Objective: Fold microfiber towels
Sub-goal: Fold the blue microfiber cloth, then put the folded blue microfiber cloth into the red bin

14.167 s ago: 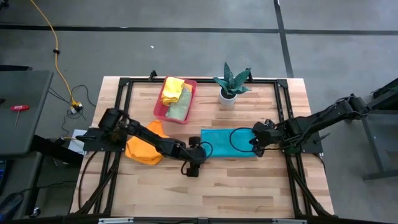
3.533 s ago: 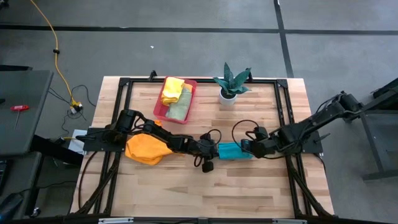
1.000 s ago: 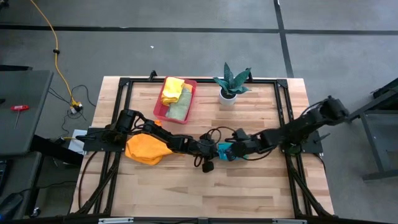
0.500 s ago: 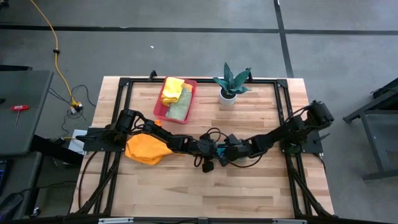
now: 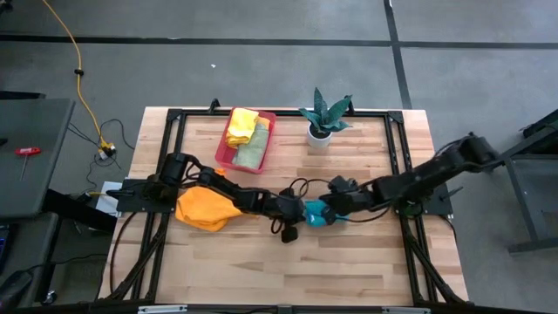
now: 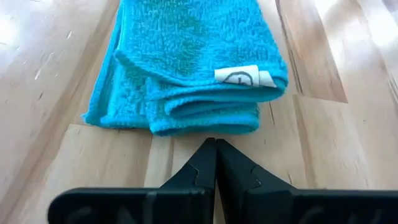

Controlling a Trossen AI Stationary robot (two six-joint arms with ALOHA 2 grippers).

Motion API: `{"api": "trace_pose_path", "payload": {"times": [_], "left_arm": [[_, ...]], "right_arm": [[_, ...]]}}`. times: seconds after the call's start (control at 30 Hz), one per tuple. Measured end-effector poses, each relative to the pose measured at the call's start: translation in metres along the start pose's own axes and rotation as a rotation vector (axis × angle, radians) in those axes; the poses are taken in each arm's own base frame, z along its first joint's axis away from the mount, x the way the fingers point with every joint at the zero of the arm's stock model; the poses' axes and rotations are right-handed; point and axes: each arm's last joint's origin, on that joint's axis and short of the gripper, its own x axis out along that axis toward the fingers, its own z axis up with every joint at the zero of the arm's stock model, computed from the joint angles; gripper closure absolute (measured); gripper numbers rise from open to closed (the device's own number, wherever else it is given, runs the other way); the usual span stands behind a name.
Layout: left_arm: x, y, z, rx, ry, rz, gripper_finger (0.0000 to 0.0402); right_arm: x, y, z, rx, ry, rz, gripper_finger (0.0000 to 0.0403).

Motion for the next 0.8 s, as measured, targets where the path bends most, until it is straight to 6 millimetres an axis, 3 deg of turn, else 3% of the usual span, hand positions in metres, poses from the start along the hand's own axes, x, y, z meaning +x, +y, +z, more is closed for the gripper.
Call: {"api": "trace_pose_path", "payload": {"times": [0.27,0.6,0.8], "left_arm": [[-0.013,0.014,0.007,0.008,0.107,-0.110,0.0401],[-0.042,0.039,0.041,-0.013,0.033,-0.168,0.0401],[-0.065,0.042,0.061,-0.021,-0.041,-0.162,0.0401]], "right_arm": [[-0.050,-0.019,-0.009,-0.045,0.073,-0.017,0.0402],[-0.075,-0.014,-0.041,-0.067,0.129,0.021,0.0403],[-0.101,-0.027,-0.058,-0.018,0.147,0.004,0.0403]]}}
